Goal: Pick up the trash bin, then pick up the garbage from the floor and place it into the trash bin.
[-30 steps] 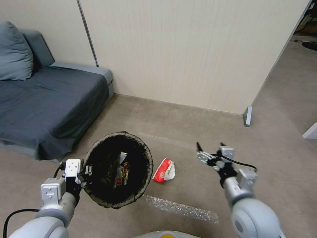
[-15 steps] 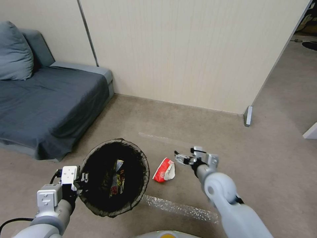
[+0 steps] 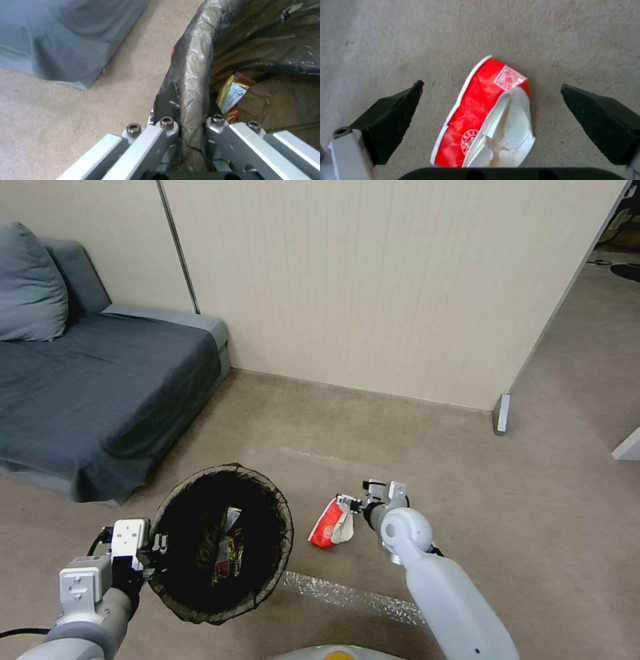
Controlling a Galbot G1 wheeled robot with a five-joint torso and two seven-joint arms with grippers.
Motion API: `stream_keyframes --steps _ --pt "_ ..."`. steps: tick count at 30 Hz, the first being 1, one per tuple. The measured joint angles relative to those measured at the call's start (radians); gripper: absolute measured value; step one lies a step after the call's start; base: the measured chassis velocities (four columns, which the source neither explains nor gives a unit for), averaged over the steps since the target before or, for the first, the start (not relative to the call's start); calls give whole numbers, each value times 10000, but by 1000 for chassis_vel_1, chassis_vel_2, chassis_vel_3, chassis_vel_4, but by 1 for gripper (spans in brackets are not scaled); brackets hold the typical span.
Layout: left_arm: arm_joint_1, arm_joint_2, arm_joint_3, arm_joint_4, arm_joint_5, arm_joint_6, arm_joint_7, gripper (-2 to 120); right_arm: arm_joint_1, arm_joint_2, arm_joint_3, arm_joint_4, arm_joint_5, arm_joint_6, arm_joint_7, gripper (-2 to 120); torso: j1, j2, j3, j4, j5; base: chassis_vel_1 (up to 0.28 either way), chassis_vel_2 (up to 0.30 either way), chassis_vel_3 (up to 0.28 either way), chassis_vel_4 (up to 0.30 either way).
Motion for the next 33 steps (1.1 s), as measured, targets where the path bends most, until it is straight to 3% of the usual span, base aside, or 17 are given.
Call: stream_keyframes --steps 18,21,22,28,33 --pt "-55 106 18 0 27 -5 80 1 311 758 -24 -1801 -465 306 -197 100 0 0 0 0 1 0 0 0 0" --pt "-72 130 20 0 27 -11 84 1 357 859 8 -2072 -550 395 -196 95 -1 0 0 0 1 0 0 0 0" --pt "-80 147 25 0 27 -15 85 1 378 935 32 -2241 -627 459 -195 87 0 0 0 0 0 0 0 0 0" --pt "-116 235 32 0 20 -26 90 1 379 1056 106 -2468 -775 532 -237 70 -1 1 -1 -2 -2 0 0 0 0" --pt "-149 270 78 0 15 -31 94 1 336 1090 147 -2520 -1000 599 -347 49 -1 1 -1 -6 -6 0 0 0 0"
